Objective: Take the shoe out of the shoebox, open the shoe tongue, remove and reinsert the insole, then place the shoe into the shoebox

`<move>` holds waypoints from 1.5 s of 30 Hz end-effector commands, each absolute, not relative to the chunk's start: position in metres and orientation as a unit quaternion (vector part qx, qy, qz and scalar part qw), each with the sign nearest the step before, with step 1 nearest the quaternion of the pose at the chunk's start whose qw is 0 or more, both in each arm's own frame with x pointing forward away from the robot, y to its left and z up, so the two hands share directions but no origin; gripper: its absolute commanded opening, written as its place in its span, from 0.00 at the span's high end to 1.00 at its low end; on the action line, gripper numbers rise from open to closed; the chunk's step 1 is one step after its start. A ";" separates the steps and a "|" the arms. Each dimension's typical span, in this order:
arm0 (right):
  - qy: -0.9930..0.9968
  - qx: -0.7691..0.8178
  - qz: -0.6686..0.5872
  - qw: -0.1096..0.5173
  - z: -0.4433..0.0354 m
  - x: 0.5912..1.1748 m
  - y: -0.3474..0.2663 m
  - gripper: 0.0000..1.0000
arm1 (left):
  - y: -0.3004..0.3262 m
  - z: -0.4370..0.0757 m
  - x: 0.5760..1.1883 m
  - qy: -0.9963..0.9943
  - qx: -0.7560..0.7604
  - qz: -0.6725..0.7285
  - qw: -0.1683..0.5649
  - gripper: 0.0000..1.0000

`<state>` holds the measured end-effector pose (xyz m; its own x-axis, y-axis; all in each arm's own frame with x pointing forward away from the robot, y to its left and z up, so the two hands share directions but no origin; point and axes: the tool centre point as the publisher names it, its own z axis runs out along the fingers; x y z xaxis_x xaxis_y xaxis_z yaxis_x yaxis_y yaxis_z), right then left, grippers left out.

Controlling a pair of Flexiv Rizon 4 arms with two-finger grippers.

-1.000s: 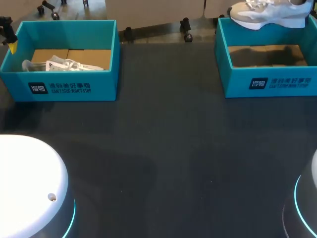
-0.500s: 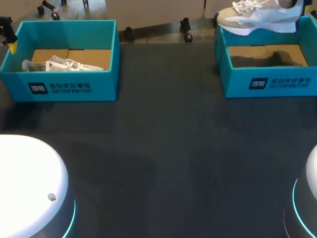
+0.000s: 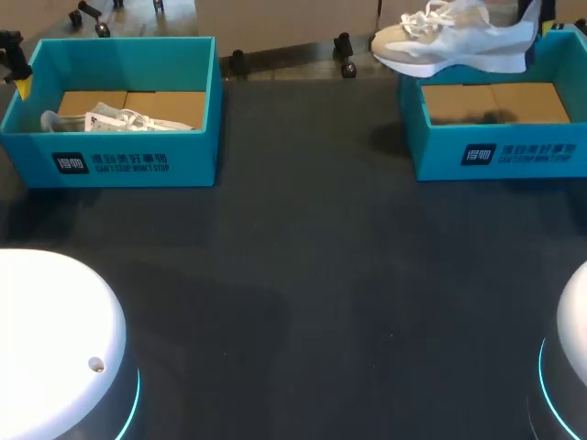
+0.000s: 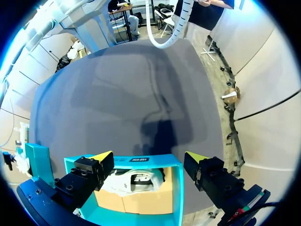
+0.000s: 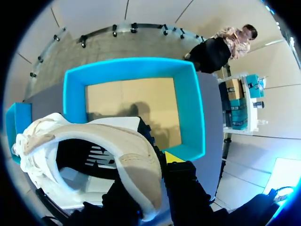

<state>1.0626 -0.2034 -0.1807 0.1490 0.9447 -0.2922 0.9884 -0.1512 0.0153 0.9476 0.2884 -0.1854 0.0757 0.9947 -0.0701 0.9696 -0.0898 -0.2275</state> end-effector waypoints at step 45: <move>0.653 0.747 -0.025 0.122 -0.194 0.981 -0.125 1.00 | 0.288 -0.185 0.947 -0.672 -0.731 0.103 0.061 0.00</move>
